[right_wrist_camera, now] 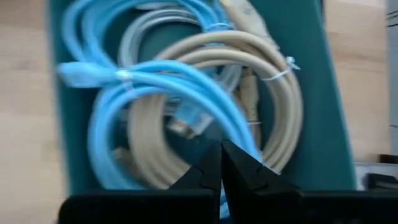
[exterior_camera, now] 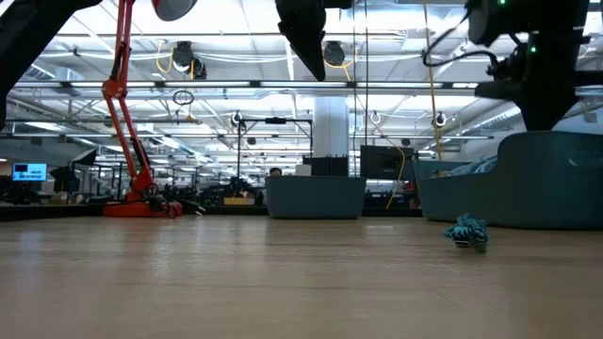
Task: Pick & Place USB Port
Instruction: Put the blue HDMI cable into the right blue bin, then adjust the right blue bin
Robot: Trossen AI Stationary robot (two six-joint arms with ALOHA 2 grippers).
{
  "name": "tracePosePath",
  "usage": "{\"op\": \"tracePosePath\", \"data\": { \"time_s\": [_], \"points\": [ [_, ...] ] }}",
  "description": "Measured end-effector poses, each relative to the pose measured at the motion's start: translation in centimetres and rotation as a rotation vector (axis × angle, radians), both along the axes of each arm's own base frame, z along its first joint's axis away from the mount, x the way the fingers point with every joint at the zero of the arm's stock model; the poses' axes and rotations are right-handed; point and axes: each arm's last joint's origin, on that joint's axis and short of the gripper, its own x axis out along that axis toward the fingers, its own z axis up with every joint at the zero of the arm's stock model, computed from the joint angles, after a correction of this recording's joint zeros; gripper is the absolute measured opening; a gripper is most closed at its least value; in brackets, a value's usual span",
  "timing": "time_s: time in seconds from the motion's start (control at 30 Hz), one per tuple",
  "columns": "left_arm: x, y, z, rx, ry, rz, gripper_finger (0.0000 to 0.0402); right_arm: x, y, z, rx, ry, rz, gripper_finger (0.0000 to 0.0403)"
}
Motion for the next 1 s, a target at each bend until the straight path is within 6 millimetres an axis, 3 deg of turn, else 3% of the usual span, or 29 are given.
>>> {"op": "tracePosePath", "data": {
  "time_s": [0.37,0.5,0.67,1.0],
  "points": [
    [-0.1,-0.1,0.0,-0.004,0.01,0.0,0.0172,-1.4,-0.4,-4.6,-0.01,0.096,-0.094,0.0],
    [-0.2,-0.1,-0.1,-0.006,0.023,0.0,0.0172,-1.4,-0.5,-4.9,-0.014,0.092,-0.093,0.0],
    [-0.3,-0.1,-0.1,-0.008,0.029,0.0,0.0172,-1.1,-0.6,-3.4,-0.054,0.021,-0.117,0.0],
    [-0.2,-0.1,-0.1,-0.008,0.025,0.001,0.0172,0.4,-1.0,2.3,-0.146,-0.161,-0.015,0.0]
  ]
}}
